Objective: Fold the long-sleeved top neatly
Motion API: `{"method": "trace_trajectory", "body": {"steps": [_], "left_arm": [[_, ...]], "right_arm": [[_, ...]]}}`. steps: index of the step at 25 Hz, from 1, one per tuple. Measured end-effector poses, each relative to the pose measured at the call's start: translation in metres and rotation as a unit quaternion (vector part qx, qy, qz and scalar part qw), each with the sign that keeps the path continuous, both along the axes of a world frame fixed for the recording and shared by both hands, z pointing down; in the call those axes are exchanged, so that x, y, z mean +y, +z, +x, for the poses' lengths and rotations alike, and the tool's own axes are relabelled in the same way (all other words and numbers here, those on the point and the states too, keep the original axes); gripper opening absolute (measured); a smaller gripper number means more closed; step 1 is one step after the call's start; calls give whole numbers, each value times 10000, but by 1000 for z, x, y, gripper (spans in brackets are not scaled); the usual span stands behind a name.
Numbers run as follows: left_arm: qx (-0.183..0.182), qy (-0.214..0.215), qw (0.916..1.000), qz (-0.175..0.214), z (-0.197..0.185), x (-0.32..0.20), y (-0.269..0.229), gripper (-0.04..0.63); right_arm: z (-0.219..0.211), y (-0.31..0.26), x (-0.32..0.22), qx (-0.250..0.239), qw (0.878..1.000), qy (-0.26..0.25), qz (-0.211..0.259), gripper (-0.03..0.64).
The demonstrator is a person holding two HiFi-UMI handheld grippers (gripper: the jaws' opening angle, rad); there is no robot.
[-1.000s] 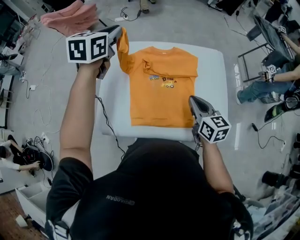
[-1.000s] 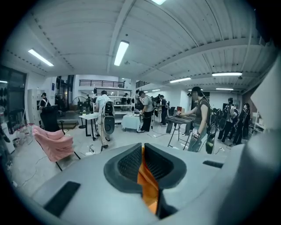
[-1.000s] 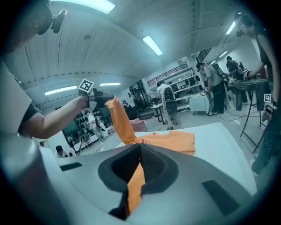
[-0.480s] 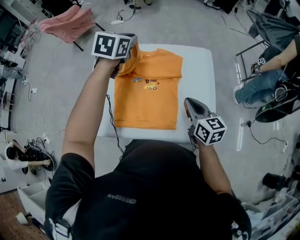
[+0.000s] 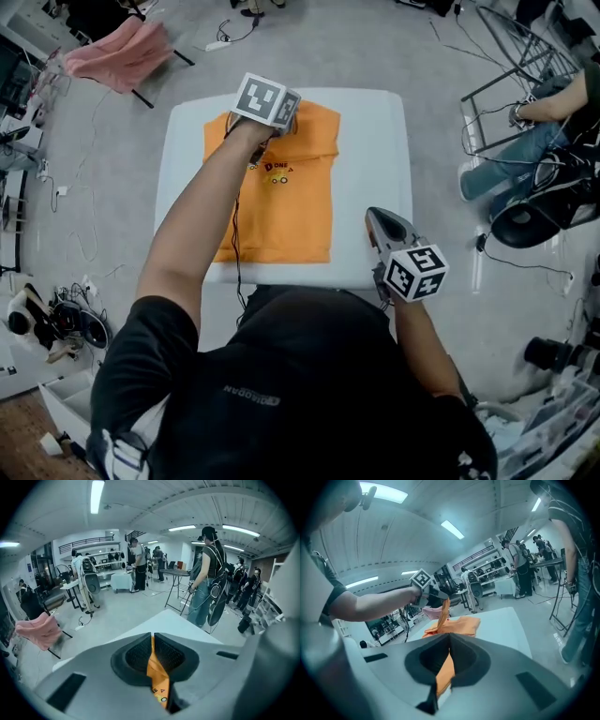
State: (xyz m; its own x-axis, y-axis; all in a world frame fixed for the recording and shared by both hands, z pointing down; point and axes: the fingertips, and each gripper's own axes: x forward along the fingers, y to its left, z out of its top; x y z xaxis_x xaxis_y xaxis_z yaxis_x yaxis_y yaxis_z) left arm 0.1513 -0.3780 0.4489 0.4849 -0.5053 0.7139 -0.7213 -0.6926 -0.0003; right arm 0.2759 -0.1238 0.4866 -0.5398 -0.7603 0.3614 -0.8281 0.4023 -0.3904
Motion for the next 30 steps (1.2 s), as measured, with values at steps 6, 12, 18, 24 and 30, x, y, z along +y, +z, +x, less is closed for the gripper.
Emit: {"method": "trace_trajectory", "body": {"steps": [6,12,18,24,30], "left_arm": [[-231,286,9988,-336,45,-3,44,21],[-437,406,9969,-516,76,-12,82,21],[-790,673,9885,-1102,84,-2,136,23],[-495,721,9923,-882,92,-4,130,110],[-92,555,9970,-532,72,2,89,124]], "right_arm": [[16,11,3,57,9998,64,-162,6],[28,24,9,121,9993,100,-338,6],[34,40,11,101,9981,146,-583,6],[33,40,10,154,9983,82,-560,6],[25,36,5,199,9988,-108,-436,6]]}}
